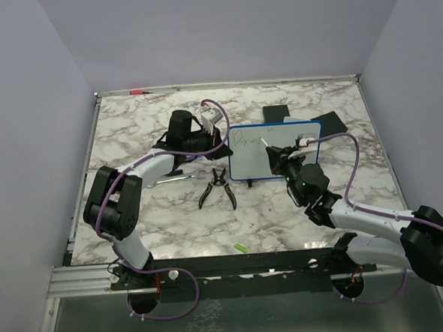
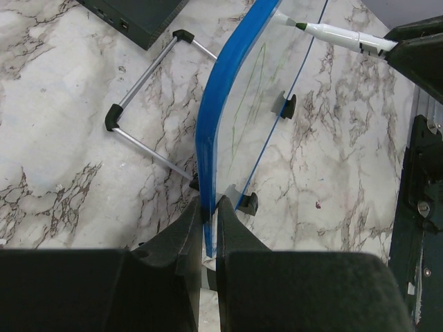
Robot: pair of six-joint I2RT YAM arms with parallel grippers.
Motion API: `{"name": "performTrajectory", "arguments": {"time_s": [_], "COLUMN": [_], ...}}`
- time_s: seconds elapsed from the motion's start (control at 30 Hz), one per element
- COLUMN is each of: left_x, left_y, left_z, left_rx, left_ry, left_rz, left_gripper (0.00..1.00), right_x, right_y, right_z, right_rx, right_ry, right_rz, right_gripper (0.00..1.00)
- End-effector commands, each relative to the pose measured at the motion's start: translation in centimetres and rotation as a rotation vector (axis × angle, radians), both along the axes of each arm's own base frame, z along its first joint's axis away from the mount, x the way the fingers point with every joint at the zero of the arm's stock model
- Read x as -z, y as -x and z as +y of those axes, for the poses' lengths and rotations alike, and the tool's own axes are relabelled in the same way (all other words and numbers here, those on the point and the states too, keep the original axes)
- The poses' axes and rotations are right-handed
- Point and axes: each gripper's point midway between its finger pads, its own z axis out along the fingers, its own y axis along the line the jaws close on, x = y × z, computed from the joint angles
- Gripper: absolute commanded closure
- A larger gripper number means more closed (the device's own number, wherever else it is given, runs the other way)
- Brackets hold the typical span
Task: Write a sentence on the whiteboard
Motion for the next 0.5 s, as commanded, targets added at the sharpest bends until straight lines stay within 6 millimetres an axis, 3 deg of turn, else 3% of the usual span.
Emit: {"name": "performTrajectory", "arguments": {"time_s": [0.0, 0.47], "left_x": [1.2, 1.2], "left_y": [0.3, 0.3], "left_z": [0.1, 0.1], "left_rx": [-0.011, -0.011], "left_ry": [-0.049, -0.049], "left_rz": [0.011, 0.012], "left_gripper": [1.0, 1.0], "right_x": [0.0, 2.9], "right_y": [-0.2, 0.6], "right_z": [-0.9, -0.5], "right_rx": [0.048, 0.005], "right_ry": [-0.007, 0.012], "right_rz": [0.005, 0.073], "right_gripper": [0.99, 0.99]}}
